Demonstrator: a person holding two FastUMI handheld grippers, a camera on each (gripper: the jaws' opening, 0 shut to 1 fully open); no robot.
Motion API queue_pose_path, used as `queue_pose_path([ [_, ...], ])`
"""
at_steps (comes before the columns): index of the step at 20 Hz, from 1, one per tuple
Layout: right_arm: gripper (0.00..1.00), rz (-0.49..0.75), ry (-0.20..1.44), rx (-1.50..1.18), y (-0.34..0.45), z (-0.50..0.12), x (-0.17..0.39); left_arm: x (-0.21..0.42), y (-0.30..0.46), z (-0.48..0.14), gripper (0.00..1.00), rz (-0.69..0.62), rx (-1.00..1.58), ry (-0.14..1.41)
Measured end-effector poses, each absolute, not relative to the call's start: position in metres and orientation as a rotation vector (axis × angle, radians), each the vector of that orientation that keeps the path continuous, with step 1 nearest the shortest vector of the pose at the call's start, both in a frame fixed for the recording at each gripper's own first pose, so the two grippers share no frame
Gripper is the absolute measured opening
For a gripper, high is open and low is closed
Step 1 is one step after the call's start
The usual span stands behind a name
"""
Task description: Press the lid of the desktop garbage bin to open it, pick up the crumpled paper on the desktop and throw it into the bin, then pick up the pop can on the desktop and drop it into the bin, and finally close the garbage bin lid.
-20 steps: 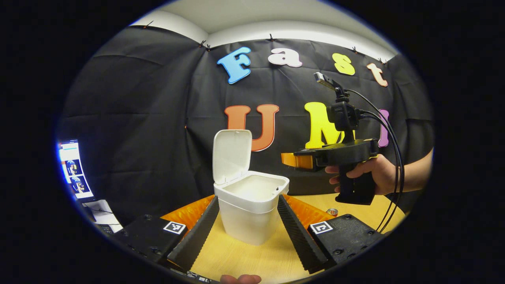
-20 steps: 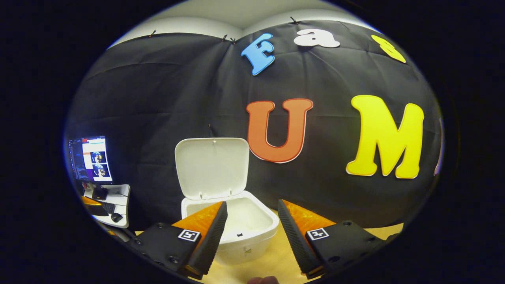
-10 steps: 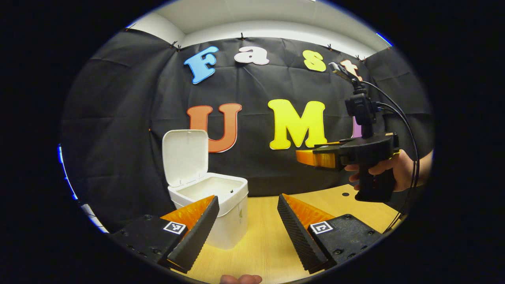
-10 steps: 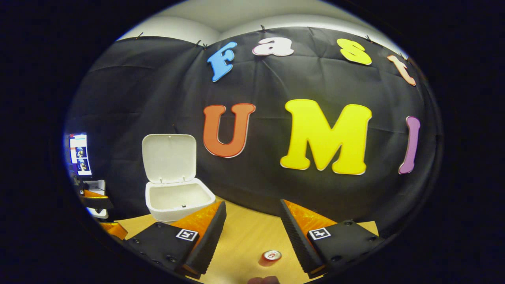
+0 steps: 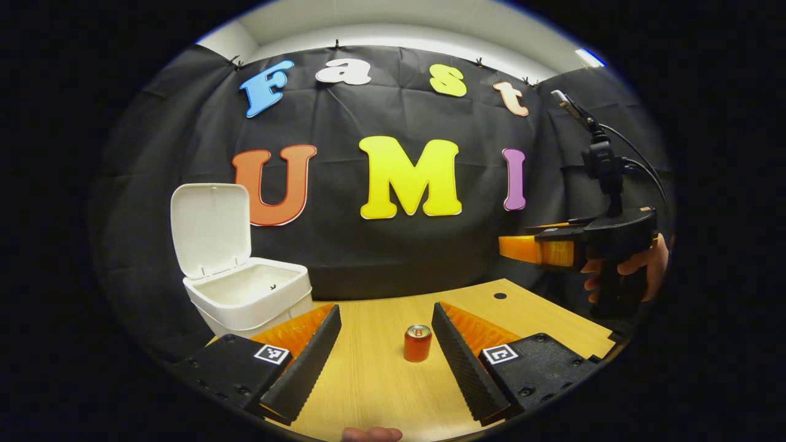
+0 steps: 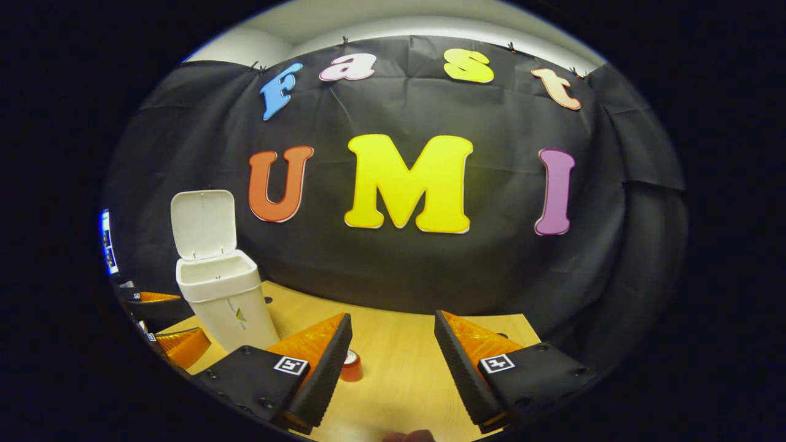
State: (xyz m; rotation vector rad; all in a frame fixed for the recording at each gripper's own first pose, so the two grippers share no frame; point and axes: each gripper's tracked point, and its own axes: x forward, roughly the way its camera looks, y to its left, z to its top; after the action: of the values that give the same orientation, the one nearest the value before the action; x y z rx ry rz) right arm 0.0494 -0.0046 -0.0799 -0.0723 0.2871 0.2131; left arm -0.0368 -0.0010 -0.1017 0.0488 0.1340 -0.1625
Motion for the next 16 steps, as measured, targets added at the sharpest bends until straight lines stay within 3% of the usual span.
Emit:
queue_pose_path([
  [6, 0.86, 0.128, 0.287, -0.095, -0.068, -0.080, 0.035, -0.014, -0.041, -0.141, 0.98, -0.188, 0.050, 0.179],
  [16, 0.86, 0.036, 0.362, -0.144, -0.141, -0.105, 0.014, 0.043, -0.071, -0.260, 0.99, -0.187, 0.041, 0.328],
])
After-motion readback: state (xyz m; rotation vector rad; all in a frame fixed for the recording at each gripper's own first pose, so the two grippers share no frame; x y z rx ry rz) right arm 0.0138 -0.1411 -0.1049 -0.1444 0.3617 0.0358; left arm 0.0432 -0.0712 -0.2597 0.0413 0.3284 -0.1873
